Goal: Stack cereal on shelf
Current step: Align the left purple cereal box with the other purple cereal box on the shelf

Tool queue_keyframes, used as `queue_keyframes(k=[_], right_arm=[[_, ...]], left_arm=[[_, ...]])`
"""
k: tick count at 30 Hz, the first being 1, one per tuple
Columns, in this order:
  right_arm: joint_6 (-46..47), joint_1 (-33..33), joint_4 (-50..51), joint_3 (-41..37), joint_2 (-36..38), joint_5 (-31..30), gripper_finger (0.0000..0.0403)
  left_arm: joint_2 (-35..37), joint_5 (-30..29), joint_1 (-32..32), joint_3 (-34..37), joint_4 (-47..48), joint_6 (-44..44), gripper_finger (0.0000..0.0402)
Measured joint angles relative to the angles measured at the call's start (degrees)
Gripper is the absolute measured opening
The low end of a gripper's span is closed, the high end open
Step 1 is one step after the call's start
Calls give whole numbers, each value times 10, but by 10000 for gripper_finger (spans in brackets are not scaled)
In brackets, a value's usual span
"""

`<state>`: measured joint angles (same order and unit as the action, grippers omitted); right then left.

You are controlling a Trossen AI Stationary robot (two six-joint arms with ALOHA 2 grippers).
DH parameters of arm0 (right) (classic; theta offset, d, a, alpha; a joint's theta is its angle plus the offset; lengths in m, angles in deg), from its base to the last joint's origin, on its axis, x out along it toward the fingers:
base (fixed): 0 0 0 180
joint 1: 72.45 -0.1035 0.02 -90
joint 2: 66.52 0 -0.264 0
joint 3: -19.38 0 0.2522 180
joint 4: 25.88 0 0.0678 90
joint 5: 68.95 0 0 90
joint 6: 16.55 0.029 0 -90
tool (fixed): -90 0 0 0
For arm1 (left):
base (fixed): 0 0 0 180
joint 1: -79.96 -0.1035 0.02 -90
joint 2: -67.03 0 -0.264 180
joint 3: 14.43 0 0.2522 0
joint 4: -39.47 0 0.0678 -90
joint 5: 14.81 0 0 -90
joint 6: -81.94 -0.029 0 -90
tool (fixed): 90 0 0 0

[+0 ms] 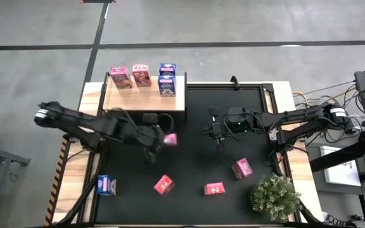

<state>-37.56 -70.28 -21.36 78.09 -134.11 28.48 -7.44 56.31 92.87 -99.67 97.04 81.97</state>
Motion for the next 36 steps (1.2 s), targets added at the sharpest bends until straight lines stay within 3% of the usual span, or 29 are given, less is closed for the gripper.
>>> queue_keyframes(k=[6, 13, 17, 21, 29, 36], right_arm=[[-1, 0, 0, 0, 0, 0, 12], [-2, 0, -1, 0, 0, 0, 12], [-2, 0, -2, 0, 0, 0, 12], [-1, 0, -1, 0, 0, 0, 12], [0, 0, -1, 0, 0, 0, 12], [0, 0, 0, 0, 0, 0, 12]], left_arm=[[104, -31, -68, 15, 51, -21, 149], [178, -89, -208, 31, 86, 5, 148], [194, -82, -285, 48, 87, 4, 148], [201, -27, -344, 67, 87, 3, 148], [202, -26, -364, 71, 85, 13, 151], [202, -29, -364, 71, 85, 9, 186]])
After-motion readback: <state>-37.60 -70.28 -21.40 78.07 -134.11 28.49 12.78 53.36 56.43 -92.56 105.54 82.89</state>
